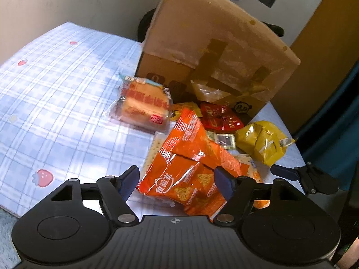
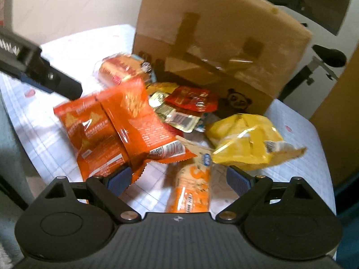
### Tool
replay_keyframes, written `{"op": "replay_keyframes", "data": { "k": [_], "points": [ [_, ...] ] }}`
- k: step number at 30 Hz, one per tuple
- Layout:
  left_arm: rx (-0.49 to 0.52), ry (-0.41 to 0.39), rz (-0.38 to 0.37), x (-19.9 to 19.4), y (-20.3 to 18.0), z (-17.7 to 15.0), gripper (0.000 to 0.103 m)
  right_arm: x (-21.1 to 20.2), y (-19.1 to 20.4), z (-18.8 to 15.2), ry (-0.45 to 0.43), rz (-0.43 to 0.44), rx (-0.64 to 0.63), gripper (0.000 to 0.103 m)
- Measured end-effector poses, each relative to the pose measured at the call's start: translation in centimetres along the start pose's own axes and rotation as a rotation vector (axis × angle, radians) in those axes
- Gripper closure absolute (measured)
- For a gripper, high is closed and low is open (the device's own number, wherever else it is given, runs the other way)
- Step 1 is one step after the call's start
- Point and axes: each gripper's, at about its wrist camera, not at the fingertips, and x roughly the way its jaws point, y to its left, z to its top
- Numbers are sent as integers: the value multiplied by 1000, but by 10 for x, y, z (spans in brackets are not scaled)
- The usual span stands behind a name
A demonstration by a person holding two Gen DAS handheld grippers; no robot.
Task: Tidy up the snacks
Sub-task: 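Grasp the orange snack packet with the left gripper from the pile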
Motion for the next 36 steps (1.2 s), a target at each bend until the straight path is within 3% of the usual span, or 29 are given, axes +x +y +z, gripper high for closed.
{"op": "replay_keyframes", "data": {
  "k": [6,15,22,29,32,33,36],
  "points": [
    [-66,-9,51,1,13,1,27,18,16,13,4,15,-81,11],
    [-159,-65,114,-4,31,4,23,38,18,27,-5,77,-32,11],
    [-95,-63,29,10,23,9,24,43,17,24,-25,106,35,11],
    [-13,0,20,37,11,10,25,46,19,25,-45,109,46,12],
    [-9,-22,5,39,13,8,42,46,18,23,-50,110,58,13],
    [-6,-31,5,38,13,7,54,46,16,23,-51,108,66,14],
    [7,-57,-10,37,11,7,66,46,10,21,-52,111,104,15]
  ]
}}
